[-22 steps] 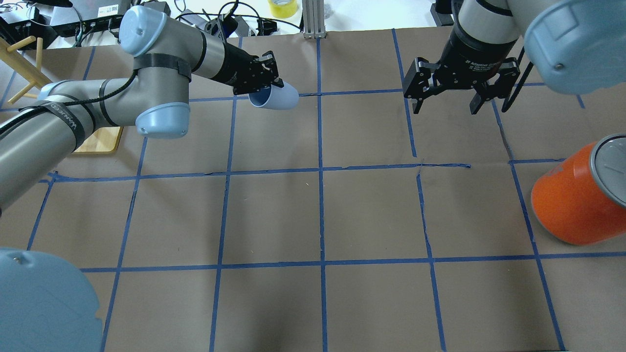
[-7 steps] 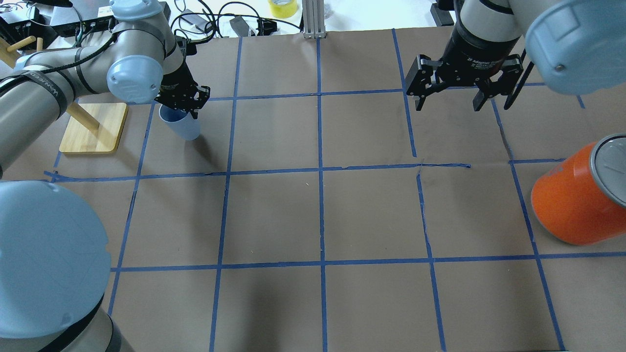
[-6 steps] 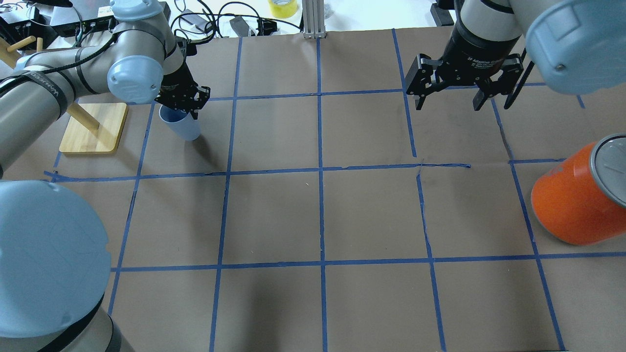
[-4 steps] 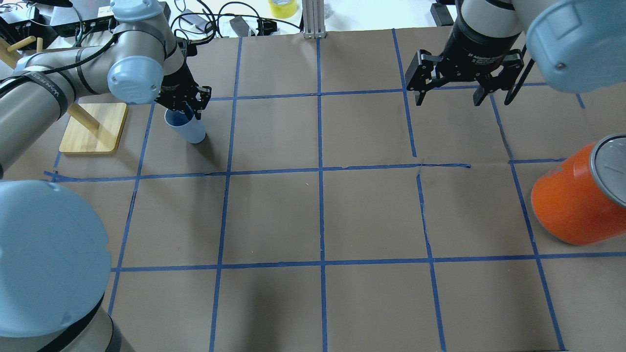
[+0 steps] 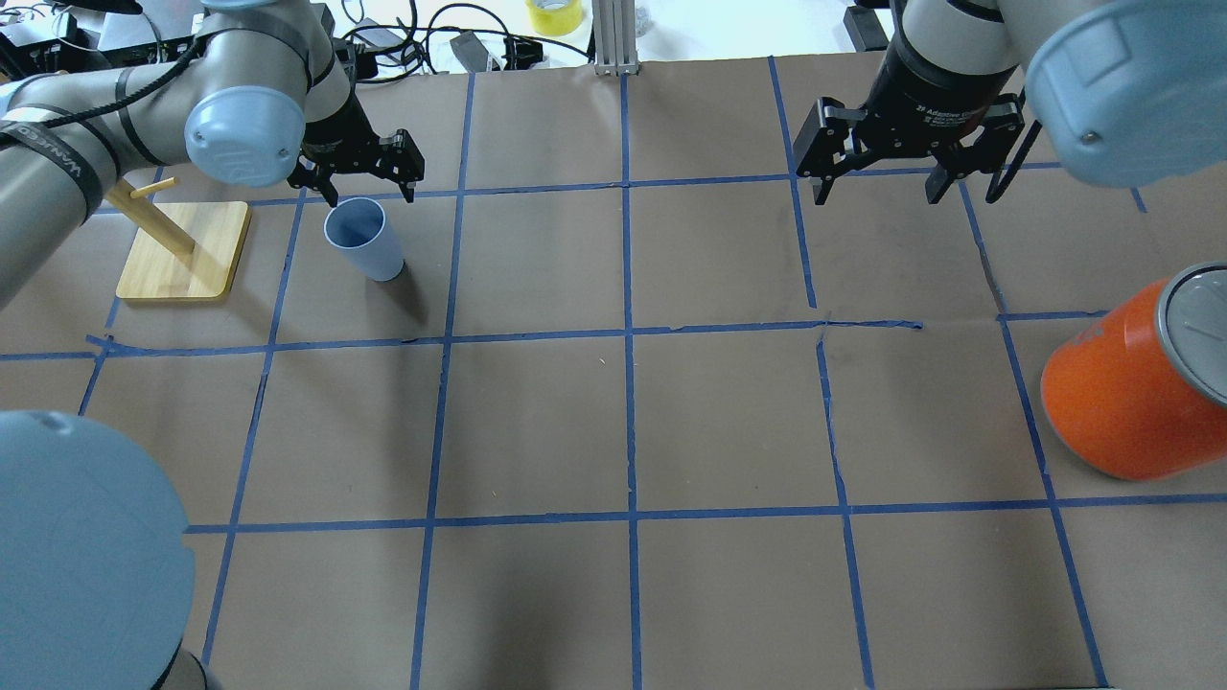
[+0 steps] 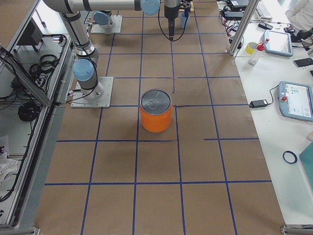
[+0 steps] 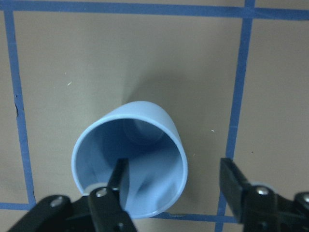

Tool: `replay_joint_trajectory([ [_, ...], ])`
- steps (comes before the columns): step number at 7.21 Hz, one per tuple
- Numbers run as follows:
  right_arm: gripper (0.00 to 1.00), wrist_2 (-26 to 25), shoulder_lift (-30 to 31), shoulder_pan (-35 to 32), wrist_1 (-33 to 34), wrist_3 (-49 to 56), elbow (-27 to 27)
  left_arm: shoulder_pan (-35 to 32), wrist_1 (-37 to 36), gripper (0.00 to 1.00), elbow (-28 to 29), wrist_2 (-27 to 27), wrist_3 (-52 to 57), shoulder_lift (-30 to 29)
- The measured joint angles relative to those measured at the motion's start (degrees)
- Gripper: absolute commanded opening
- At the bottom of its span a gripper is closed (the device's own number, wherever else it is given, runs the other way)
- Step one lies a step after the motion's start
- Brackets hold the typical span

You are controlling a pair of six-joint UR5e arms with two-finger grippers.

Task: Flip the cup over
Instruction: 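Open the left gripper and raise it away from the upright cup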

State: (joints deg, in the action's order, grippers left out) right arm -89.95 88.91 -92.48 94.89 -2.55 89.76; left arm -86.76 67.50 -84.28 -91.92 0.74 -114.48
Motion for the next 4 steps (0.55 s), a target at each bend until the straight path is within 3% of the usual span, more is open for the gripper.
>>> replay_joint_trajectory([
  [2, 1.00, -0.2, 0.1, 0.5, 0.4, 9.2, -0.1, -2.4, 4.0, 1.00, -0.1, 1.2, -0.1, 7.3],
  [4, 1.00, -0.2, 0.7, 0.5, 0.4, 9.6, -0.6, -5.3, 10.4, 1.00, -0.7, 1.5, -0.2, 13.9],
])
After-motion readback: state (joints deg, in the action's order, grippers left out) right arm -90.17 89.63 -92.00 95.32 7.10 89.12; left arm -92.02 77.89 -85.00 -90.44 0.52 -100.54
